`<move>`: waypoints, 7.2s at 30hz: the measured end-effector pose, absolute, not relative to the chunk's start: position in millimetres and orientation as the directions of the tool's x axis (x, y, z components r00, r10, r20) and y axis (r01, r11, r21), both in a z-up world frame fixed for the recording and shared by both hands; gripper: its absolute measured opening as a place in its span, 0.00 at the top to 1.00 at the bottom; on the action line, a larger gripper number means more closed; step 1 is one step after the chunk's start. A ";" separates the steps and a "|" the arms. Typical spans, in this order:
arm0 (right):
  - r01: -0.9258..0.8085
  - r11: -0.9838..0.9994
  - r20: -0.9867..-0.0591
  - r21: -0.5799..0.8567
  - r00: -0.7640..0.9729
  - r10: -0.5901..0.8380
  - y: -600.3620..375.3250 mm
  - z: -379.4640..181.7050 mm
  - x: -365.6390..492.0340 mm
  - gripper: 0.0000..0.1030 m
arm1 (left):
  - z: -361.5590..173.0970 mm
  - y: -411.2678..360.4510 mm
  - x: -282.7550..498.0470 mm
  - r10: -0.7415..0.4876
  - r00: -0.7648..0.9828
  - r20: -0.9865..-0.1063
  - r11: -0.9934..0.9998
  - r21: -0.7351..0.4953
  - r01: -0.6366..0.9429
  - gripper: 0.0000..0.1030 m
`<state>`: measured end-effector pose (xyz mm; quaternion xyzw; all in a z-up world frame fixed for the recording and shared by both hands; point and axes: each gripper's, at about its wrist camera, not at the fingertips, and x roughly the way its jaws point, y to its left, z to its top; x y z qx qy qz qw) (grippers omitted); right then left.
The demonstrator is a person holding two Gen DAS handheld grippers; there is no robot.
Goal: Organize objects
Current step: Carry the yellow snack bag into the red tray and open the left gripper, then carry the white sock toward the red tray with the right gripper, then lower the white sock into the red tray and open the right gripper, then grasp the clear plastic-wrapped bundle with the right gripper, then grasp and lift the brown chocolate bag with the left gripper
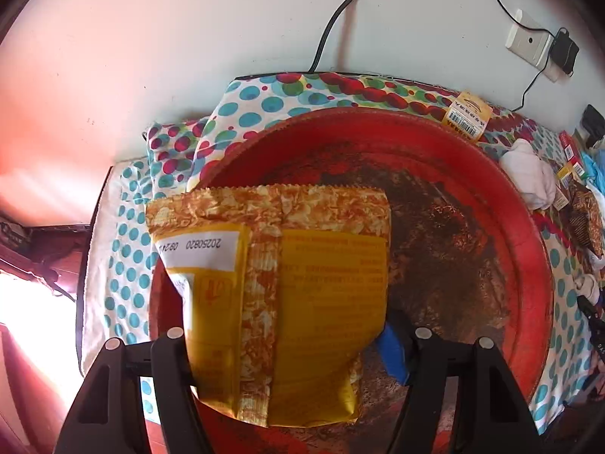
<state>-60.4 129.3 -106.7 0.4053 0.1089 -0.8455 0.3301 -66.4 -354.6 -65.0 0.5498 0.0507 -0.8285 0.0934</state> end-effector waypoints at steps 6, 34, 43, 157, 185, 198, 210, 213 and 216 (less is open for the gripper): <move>0.648 -0.759 -0.761 0.064 -0.460 -0.458 127.4 -107.1 -59.7 0.65 | -71.2 -348.4 -67.3 -0.108 -0.371 -0.922 -0.985 0.049 0.165 0.31; 0.653 -0.756 -0.764 0.050 -0.463 -0.450 125.8 -107.5 -59.1 0.63 | -19.2 -297.6 -35.8 -0.098 -0.503 -0.859 -0.985 0.011 0.174 0.23; 0.657 -0.753 -0.768 0.046 -0.459 -0.448 125.1 -107.7 -59.5 0.62 | -1.4 -205.2 -18.6 -0.028 -0.583 -0.812 -0.996 -0.030 0.089 0.23; 0.546 -0.834 -0.754 -0.084 -0.582 -0.305 118.3 -27.8 -71.3 0.23 | -49.1 -246.6 -11.7 -0.028 -0.656 -0.754 -0.951 -0.183 0.250 0.23; 0.462 -0.887 -0.773 -0.008 -0.566 -0.288 210.5 -103.0 -115.6 0.78 | -27.2 -56.9 -111.6 0.273 -0.475 -0.837 -0.947 -0.321 0.020 0.23; 0.456 -0.882 -0.771 0.123 -0.516 -0.374 226.3 -105.2 -124.8 0.77 | -54.5 -0.3 -195.4 0.405 -0.363 -0.839 -0.829 -0.505 0.241 0.23; 0.464 -0.874 -0.767 0.144 -0.506 -0.395 226.4 -105.9 -123.4 0.77 | -86.4 15.5 -217.9 0.387 -0.355 -0.851 -0.815 -0.496 0.301 0.24; 0.464 -0.876 -0.769 0.129 -0.511 -0.384 224.7 -106.0 -122.1 0.77 | -85.8 16.2 -217.3 0.388 -0.389 -0.836 -0.819 -0.506 0.270 0.44; 0.453 -0.880 -0.763 0.141 -0.517 -0.388 225.2 -106.4 -118.3 0.76 | -82.3 13.1 -216.0 0.398 -0.403 -0.824 -0.818 -0.518 0.252 0.55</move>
